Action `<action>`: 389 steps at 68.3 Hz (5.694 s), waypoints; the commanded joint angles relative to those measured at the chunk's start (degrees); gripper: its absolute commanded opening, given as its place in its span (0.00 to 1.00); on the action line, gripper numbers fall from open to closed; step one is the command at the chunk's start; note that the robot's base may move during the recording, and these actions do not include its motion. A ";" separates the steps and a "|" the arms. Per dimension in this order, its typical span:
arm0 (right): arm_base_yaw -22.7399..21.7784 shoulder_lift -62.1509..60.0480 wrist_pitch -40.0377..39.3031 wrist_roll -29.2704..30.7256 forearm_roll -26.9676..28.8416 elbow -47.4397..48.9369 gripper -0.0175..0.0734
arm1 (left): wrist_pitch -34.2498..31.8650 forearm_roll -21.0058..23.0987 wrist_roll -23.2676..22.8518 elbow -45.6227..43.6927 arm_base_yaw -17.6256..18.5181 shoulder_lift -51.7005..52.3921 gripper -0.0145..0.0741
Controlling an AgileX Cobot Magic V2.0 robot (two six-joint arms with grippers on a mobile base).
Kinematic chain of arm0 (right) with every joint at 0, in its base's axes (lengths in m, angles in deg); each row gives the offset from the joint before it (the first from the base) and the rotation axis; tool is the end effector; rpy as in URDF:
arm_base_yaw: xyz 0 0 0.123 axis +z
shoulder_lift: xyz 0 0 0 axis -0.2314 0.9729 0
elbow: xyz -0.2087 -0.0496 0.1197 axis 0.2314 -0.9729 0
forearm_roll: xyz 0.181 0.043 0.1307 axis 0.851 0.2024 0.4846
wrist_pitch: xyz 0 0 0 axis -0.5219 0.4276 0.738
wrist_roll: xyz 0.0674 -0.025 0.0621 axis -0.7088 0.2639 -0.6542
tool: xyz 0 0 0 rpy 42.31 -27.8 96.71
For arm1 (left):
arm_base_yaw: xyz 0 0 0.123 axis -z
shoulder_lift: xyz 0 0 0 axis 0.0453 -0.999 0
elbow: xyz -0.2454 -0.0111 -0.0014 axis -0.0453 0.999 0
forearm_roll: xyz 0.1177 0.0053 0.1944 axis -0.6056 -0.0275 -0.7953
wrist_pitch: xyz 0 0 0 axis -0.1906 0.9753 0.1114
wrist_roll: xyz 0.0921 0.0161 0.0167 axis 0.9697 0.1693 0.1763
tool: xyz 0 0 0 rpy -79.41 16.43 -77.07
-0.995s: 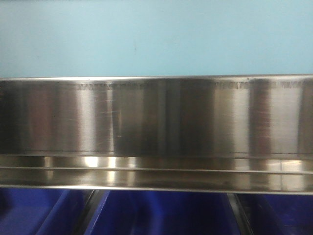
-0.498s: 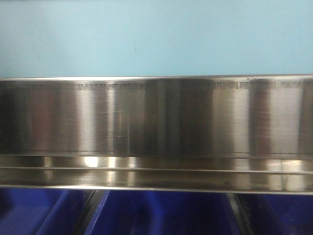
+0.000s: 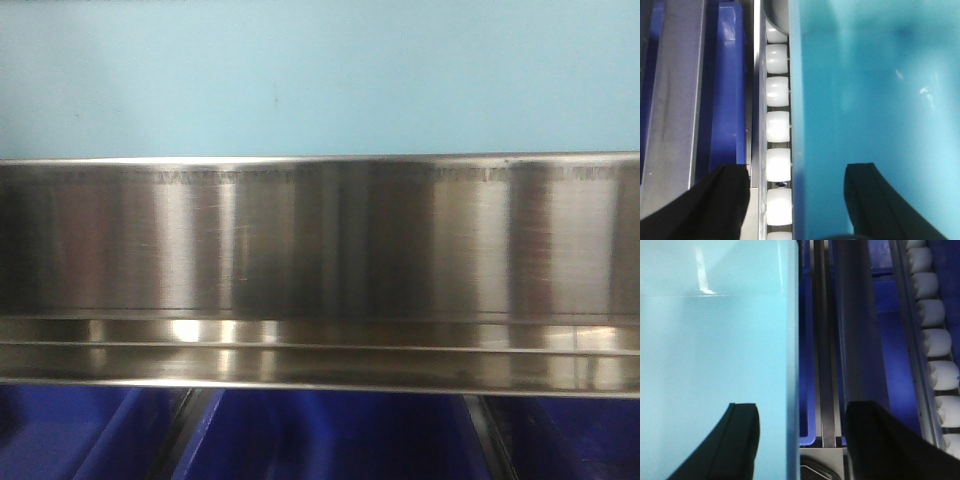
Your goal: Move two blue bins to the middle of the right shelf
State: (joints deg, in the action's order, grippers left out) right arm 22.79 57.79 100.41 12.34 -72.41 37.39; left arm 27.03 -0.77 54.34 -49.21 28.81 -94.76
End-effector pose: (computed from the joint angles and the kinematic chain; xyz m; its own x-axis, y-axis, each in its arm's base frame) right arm 0.2163 0.1296 0.3451 -0.8546 0.0350 -0.5180 -0.0115 0.9962 0.0863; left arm 0.2620 -0.1094 0.3372 -0.8712 0.0270 -0.4902 0.0405 0.9990 -0.0169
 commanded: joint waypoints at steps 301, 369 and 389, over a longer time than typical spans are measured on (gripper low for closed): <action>4.54 0.09 -0.53 1.01 -7.66 15.75 0.01 | -5.46 -6.36 -3.51 -7.39 -0.16 10.46 0.04; 4.54 0.09 -0.53 1.01 -10.16 15.75 0.01 | -8.99 -8.59 -3.51 -7.39 -0.16 10.46 0.04; 4.54 0.09 -4.70 1.01 -10.16 15.75 0.01 | -9.47 -8.59 -3.51 -7.39 -0.16 10.46 0.04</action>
State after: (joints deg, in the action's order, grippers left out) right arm 27.45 58.33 98.98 12.88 -79.19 52.38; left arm 22.33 -7.90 51.29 -55.27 28.59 -85.81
